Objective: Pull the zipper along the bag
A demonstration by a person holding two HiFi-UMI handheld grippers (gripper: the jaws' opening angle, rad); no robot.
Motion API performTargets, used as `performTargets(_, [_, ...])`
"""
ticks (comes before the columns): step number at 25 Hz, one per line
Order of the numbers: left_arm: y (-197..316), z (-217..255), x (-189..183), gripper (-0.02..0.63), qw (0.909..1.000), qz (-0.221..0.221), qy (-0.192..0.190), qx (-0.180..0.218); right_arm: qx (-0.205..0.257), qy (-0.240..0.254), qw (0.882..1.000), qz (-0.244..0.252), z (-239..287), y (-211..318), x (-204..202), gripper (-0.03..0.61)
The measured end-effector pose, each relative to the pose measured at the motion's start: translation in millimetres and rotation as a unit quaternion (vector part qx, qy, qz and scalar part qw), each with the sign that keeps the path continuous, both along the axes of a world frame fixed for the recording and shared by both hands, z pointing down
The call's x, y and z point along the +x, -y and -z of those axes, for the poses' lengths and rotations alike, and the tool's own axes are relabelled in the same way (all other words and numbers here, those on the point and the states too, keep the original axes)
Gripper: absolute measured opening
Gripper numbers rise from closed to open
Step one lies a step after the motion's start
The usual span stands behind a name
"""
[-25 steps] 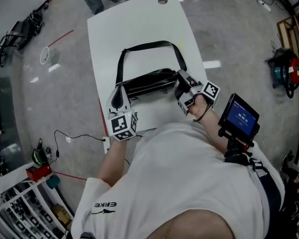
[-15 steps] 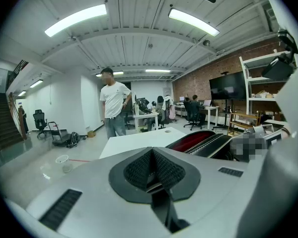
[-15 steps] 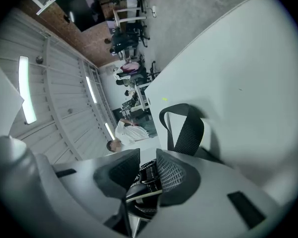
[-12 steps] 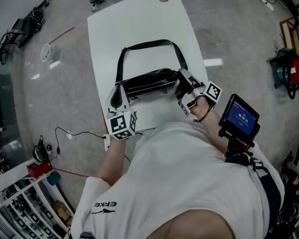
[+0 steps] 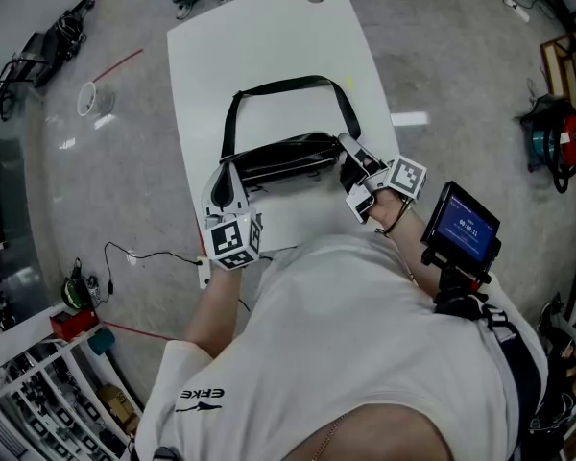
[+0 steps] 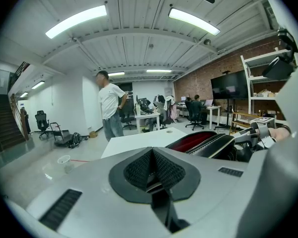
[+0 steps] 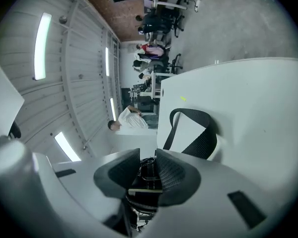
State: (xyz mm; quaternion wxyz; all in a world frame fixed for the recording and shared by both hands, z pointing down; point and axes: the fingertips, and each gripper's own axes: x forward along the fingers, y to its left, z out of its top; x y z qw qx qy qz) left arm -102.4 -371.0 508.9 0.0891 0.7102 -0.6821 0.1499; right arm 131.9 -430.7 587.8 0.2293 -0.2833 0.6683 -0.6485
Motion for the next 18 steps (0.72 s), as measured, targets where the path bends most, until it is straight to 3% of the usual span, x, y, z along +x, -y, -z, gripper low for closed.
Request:
performTargets(12, [0,0,-6,0.003,0.9999,0.002,0.011,0.001,0.031,0.023,0.999,-0.002,15,0,-3,0.087])
performTargets(18, [1,-1,-9,0.003,0.9999,0.003,0.017,0.002,0.066,0.047,0.996,0.028,29,-3,-15,0.064])
